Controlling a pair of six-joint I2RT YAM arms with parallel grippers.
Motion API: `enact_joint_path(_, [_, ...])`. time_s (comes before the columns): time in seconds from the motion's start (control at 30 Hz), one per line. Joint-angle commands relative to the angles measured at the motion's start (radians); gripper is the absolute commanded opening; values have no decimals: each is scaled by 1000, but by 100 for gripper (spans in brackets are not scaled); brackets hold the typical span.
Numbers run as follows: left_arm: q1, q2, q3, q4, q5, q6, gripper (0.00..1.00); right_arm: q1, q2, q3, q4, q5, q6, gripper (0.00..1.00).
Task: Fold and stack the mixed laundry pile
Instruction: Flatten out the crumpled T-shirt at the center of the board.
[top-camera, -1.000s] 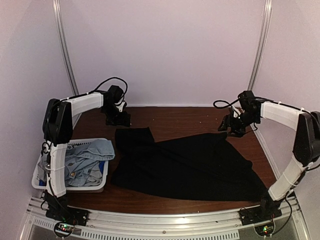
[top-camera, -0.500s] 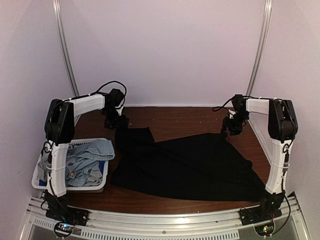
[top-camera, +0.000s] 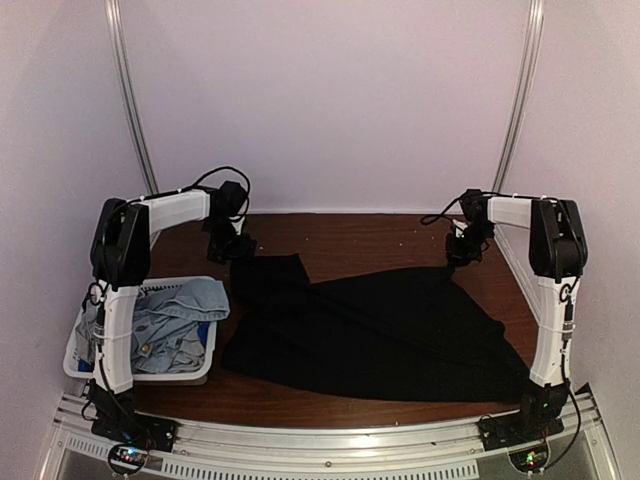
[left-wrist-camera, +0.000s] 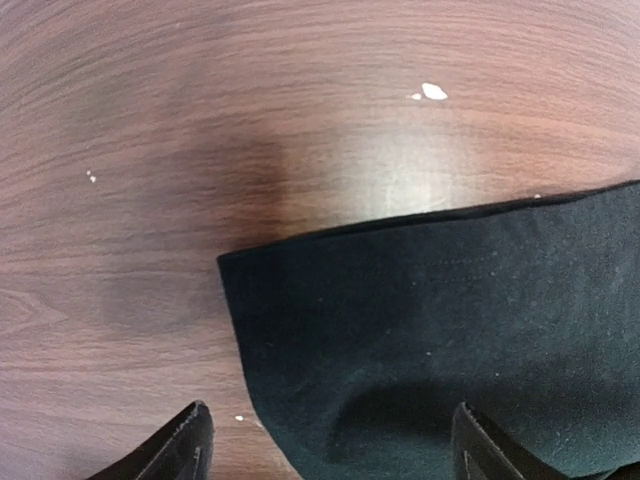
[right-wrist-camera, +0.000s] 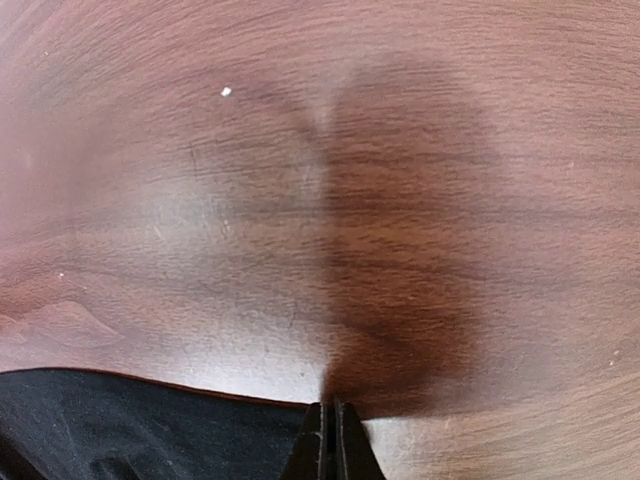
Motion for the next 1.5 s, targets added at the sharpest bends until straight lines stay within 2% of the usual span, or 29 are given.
enact_joint_path(0.0, [23, 1, 7, -7, 22, -37, 83, -1, -27, 24, -26, 12, -15, 0])
enact_joint_path(0.2, [30, 24, -1, 26, 37, -64, 83, -23, -97, 10, -14, -1, 3, 0])
enact_joint_path(0.3, [34, 54, 1, 72, 107, -75, 81, -29, -109, 8, -22, -10, 1, 0])
enact_joint_path(0.4, [34, 103, 35, 69, 132, -81, 75, -32, -122, 3, -28, -9, 1, 0])
enact_joint_path(0.53, [26, 138, 52, 67, 148, -74, 62, -34, -156, 0, -30, -21, 7, 0])
enact_joint_path(0.6, [17, 154, 72, 69, 152, -49, 52, -33, -178, 0, -24, -30, 11, 0])
enact_joint_path(0.67, [5, 173, 107, 70, 155, -27, 38, -33, -198, 5, -22, -46, 13, 0])
enact_joint_path(0.73, [-3, 178, 147, 70, 145, -12, 18, -34, -219, 13, -17, -59, 14, 0])
enact_joint_path(0.77, [-4, 173, 169, 70, 140, -10, 4, -34, -233, 19, -20, -65, 15, 0])
enact_joint_path(0.8, [-5, 164, 191, 69, 135, -10, 0, -34, -247, 27, -23, -72, 16, 0])
enact_joint_path(1.1, [-6, -140, 348, 192, 118, 5, 0, -72, -432, 132, -38, -46, 30, 0])
enact_joint_path(1.33, [-6, -271, 501, 249, 236, -22, 0, -102, -568, 271, -41, -41, 71, 0])
enact_joint_path(1.47, [-8, -359, 530, 335, 304, -52, 0, -103, -627, 390, -49, -28, 89, 0])
